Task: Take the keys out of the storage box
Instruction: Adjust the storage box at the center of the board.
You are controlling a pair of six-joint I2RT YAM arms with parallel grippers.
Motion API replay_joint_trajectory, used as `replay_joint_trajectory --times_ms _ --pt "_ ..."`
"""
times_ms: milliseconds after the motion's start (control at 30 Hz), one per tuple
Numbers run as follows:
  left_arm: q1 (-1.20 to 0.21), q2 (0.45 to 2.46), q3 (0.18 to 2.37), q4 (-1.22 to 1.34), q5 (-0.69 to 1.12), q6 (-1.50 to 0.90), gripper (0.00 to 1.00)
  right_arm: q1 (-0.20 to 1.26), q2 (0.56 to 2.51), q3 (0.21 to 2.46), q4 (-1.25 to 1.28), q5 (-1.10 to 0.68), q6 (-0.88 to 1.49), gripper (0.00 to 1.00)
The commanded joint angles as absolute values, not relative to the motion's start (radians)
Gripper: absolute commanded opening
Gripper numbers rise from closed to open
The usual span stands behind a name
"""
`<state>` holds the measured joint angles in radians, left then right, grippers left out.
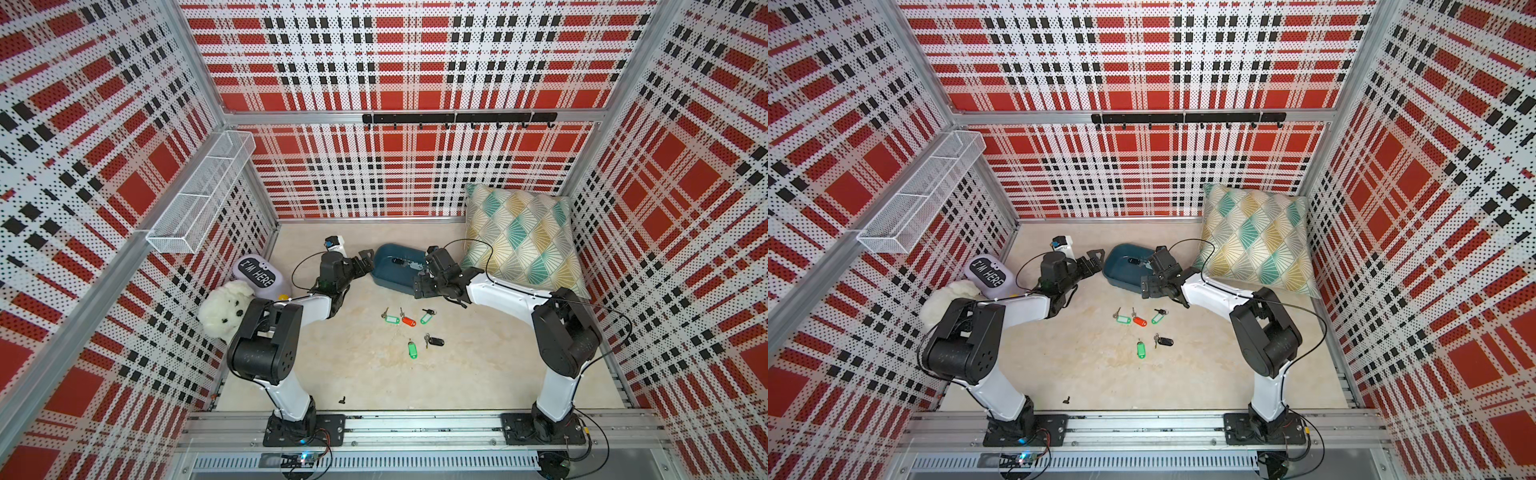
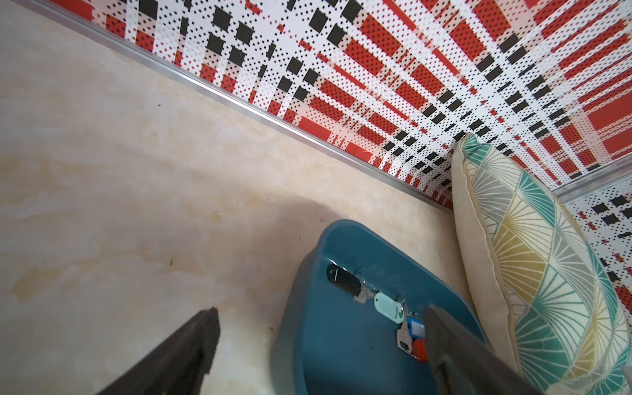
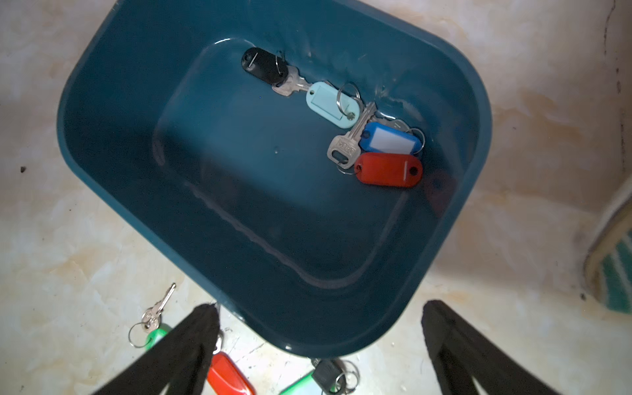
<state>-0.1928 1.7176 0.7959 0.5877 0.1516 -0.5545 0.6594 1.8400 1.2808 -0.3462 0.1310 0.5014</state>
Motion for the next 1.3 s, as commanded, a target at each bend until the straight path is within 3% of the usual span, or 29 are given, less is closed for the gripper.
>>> replay_joint_trajectory --times_ms 0,300,700,1267 --pt "-0.188 1.753 0.843 0.626 0.241 -0.548 0.99 0.666 1.813 1.281 -0.287 0.147 0.541 1.00" --pt "-0.219 1.840 0.897 0.613 0.321 -0.545 0.99 0.660 1.826 1.278 -0.231 0.100 0.541 1.00" --pt "-0.239 1.853 0.917 0.554 0.293 -0.517 0.99 0.598 1.880 1.279 -0.137 -0.042 0.546 1.00" --pt "-0.298 1.817 0.865 0.533 0.247 -0.528 0.99 0.589 1.760 1.177 -0.220 0.160 0.621 1.00"
